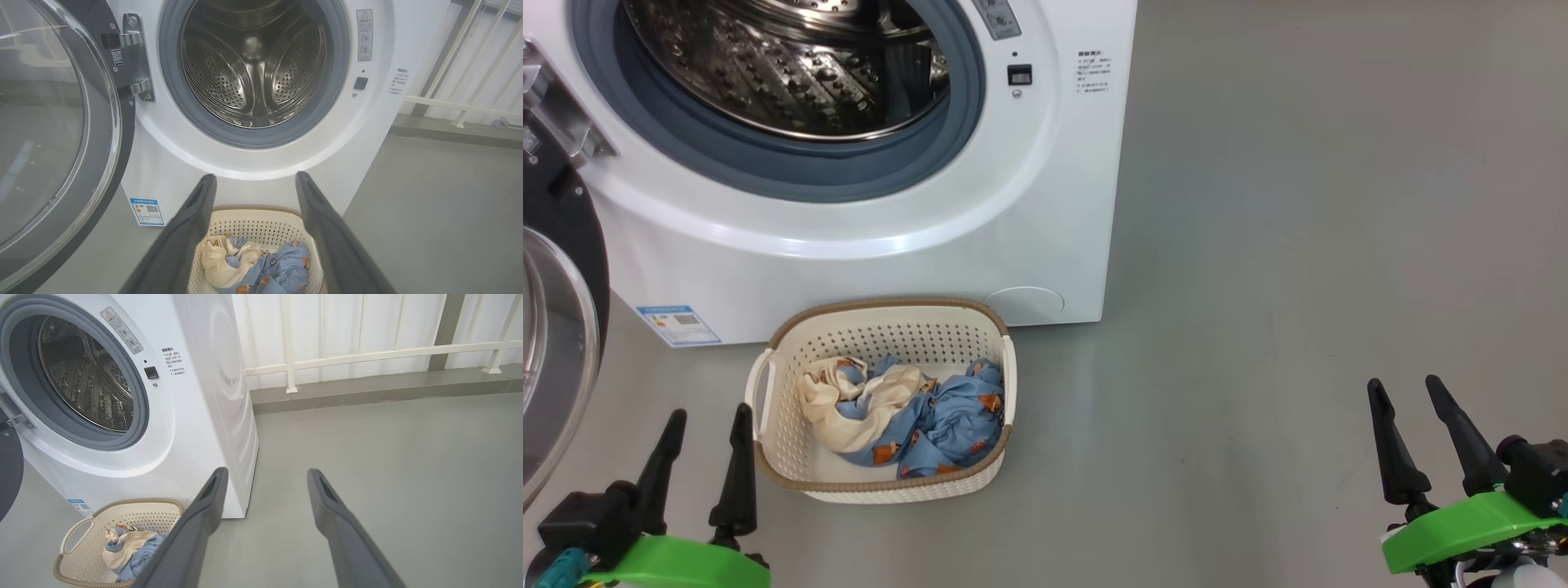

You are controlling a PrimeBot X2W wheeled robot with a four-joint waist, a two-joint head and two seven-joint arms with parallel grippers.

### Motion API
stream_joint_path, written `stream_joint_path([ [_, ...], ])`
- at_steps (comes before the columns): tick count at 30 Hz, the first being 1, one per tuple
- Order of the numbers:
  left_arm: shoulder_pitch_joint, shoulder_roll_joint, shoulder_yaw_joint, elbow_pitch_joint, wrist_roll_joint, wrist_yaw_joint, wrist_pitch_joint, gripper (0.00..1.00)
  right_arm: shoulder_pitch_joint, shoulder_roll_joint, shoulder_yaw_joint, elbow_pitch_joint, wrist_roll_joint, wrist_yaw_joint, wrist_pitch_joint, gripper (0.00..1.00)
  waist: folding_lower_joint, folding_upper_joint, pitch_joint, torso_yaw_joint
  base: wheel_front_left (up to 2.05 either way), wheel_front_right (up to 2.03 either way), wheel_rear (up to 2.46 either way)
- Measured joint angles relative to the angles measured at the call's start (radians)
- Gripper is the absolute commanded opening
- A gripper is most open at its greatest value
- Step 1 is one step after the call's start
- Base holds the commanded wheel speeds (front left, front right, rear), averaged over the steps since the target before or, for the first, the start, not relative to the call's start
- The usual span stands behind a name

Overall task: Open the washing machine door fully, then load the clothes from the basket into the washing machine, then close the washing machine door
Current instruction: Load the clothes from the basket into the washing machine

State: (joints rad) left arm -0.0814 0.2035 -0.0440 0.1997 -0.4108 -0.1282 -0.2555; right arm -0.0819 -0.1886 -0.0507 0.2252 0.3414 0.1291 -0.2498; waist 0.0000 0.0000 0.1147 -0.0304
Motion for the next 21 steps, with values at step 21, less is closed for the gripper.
stream_joint_path([
  [21, -0.027, 0.002, -0.005, 0.001, 0.000, 0.000, 0.000, 1.00, -0.022, 0.015, -0.001, -0.007, 0.000, 0.000, 0.000, 1.00, 0.0000, 0.0000, 0.036, 0.000, 0.63, -1.18, 0.55],
])
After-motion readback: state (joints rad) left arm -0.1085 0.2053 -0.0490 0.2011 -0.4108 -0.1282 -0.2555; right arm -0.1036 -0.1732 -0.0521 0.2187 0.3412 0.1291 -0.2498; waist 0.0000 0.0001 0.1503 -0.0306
